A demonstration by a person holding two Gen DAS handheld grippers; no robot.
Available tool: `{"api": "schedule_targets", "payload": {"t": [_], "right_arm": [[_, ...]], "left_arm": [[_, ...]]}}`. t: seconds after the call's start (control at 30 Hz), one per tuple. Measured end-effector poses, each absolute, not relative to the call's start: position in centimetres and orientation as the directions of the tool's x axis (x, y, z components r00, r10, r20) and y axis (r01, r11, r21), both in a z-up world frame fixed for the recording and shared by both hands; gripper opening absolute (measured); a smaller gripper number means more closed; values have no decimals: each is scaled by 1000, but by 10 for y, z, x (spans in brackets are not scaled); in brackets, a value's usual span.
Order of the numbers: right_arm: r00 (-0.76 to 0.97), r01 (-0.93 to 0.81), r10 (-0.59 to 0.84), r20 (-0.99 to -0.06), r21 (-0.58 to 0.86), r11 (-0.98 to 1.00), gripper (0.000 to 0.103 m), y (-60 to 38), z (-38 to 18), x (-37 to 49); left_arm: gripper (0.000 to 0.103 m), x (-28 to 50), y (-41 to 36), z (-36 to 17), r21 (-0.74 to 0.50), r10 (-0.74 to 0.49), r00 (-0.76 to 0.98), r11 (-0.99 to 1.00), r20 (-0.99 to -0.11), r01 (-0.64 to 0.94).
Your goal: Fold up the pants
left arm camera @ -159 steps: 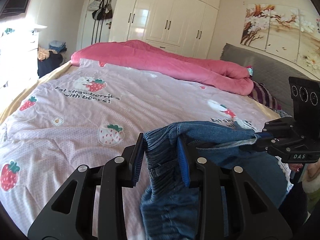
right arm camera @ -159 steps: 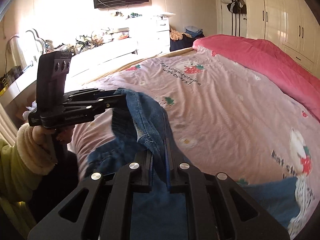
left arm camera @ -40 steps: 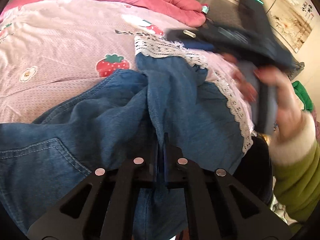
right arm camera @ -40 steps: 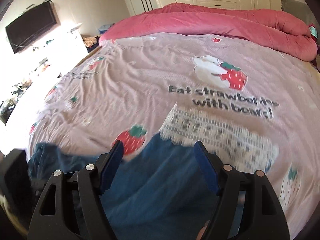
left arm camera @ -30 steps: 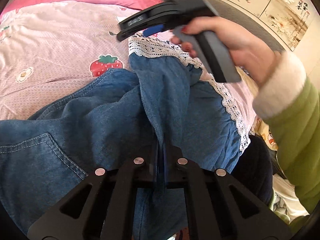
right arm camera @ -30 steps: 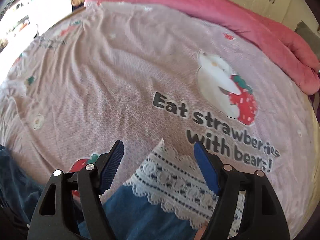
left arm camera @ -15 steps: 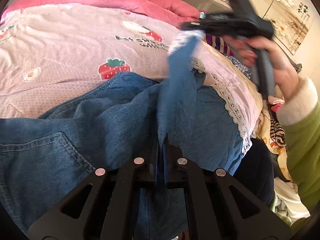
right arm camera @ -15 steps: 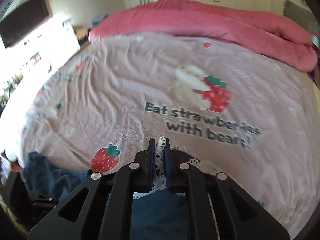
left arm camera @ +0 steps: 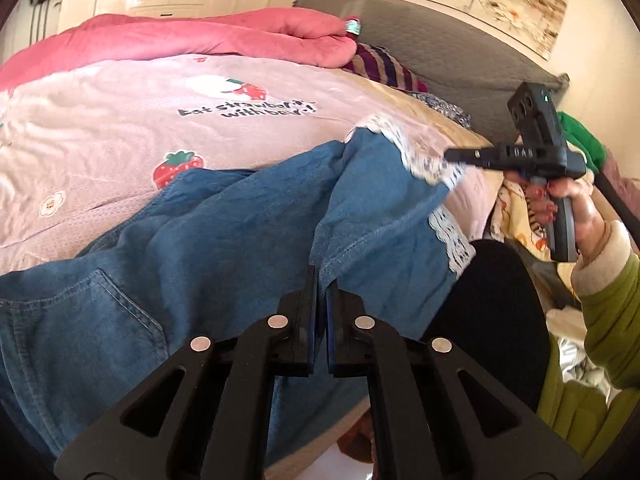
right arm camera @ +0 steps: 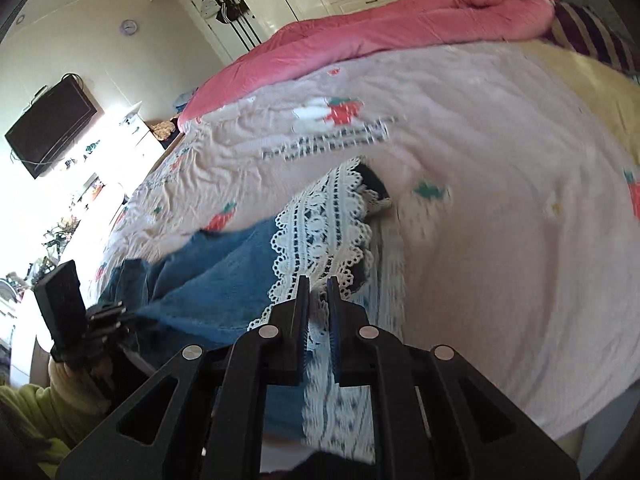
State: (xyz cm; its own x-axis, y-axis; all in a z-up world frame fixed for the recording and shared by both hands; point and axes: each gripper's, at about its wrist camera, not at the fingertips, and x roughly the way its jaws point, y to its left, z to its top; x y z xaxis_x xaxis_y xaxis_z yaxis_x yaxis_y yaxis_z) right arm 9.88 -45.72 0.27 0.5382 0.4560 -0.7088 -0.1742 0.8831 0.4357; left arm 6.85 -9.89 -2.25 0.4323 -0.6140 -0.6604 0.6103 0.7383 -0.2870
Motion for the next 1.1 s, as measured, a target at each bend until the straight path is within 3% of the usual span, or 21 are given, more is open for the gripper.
{"api": "schedule_targets", "payload": {"t": [0.2, 0.33, 0.4, 0.47, 0.53, 1.1], "right_arm": [[496, -200, 489, -718, 453, 869, 16, -458, -24, 74], [488, -199, 491, -722, 456, 868, 34, -459, -34, 67], [484, -209, 484, -729, 440, 873, 34, -457, -37, 65], [476, -220, 478, -738, 426, 878, 28, -455, -39, 65], [461, -228, 473, -751, 415, 881, 9, -453, -39, 64], [393, -272, 433, -811, 348, 897, 8, -461, -49, 40]], "left_arm": [[0, 58, -116, -40, -254, -574, 397, 744, -716, 618], [0, 54, -121, -45, -245, -559, 392, 751, -731, 613], [0, 53, -123, -46, -242, -552, 391, 755, -736, 609], [0, 52, -123, -47, -238, -547, 393, 758, -739, 608], [0, 51, -124, -48, -227, -538, 394, 760, -746, 609], [0, 18, -132, -53, -84, -480, 359, 683, -800, 726]]}}
